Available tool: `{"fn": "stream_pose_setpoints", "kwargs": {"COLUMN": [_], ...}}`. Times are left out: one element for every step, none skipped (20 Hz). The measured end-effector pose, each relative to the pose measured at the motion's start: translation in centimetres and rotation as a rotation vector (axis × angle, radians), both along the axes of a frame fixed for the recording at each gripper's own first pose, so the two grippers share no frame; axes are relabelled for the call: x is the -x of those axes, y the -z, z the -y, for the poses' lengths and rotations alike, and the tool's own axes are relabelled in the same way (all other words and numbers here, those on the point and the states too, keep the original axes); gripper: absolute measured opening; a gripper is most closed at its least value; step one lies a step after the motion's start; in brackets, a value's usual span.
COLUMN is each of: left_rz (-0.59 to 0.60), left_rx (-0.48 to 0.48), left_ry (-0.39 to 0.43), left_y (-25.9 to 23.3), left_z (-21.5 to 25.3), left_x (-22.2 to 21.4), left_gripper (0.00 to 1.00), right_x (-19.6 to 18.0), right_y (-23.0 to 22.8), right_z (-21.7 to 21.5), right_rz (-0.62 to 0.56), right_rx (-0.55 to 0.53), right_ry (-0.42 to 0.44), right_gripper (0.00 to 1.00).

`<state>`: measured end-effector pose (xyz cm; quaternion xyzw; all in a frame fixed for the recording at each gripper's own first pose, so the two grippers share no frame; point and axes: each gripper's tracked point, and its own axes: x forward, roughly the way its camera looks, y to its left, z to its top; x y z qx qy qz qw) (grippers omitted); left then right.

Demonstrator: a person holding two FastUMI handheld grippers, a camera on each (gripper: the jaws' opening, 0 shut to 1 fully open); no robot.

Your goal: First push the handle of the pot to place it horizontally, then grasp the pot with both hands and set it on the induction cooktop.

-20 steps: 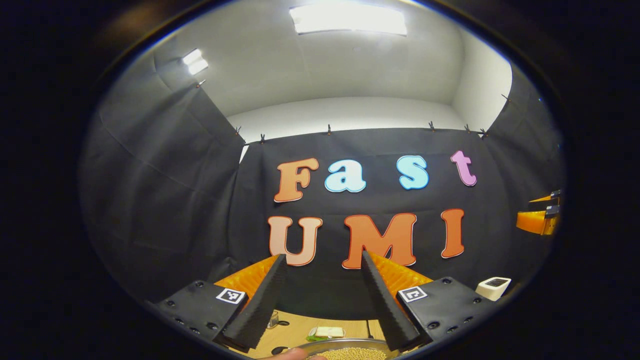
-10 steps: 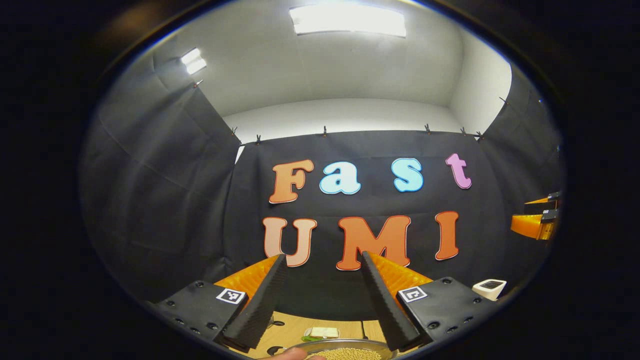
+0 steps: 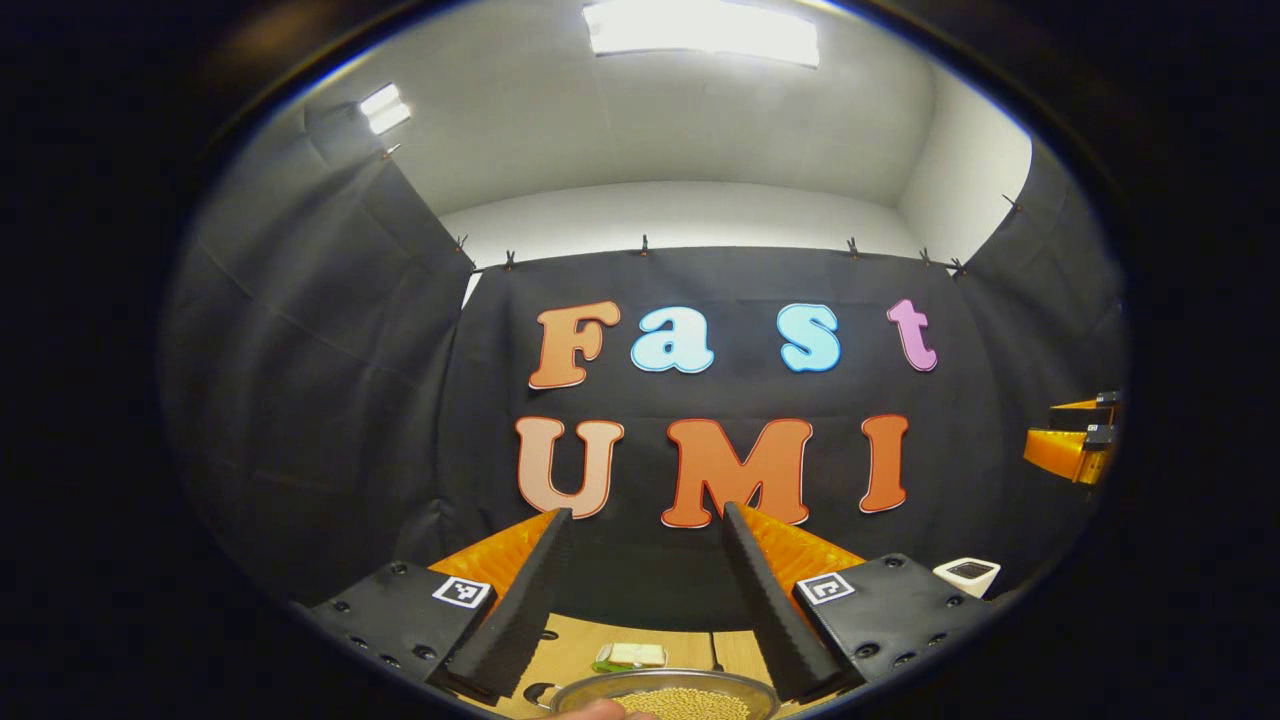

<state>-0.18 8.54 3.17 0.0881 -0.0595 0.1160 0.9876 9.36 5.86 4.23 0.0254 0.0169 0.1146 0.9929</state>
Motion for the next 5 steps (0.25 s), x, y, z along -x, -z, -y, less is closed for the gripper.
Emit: {"fn": "stream_pose_setpoints", "kwargs": {"left_rz": [0.008,0.014,0.017,0.019,0.019], "left_rx": [0.006,0.009,0.009,0.007,0.005], "left_ry": [0.001,0.000,-0.003,-0.004,-0.003], "left_y": [-0.02,-0.13,-0.30,-0.53,-0.64], "left_z": [-0.04,-0.09,-0.21,-0.24,-0.14], "left_x": [0.02,0.15,0.16,0.15,0.12], "left_gripper": [0.98,0.95,0.95,0.95,0.95], "right_x": [-0.03,-0.09,-0.05,-0.03,-0.02], "right_y": [-0.05,0.08,0.09,-0.01,-0.01], "right_z": [0.16,0.22,0.12,0.13,0.10], "right_rz": [0.003,0.002,0.002,0.004,0.004], "right_rx": [0.004,0.008,0.011,0.011,0.009], "right_ry": [0.002,0.007,0.008,0.007,0.006], "right_gripper": [0.95,0.95,0.95,0.95,0.95]}}
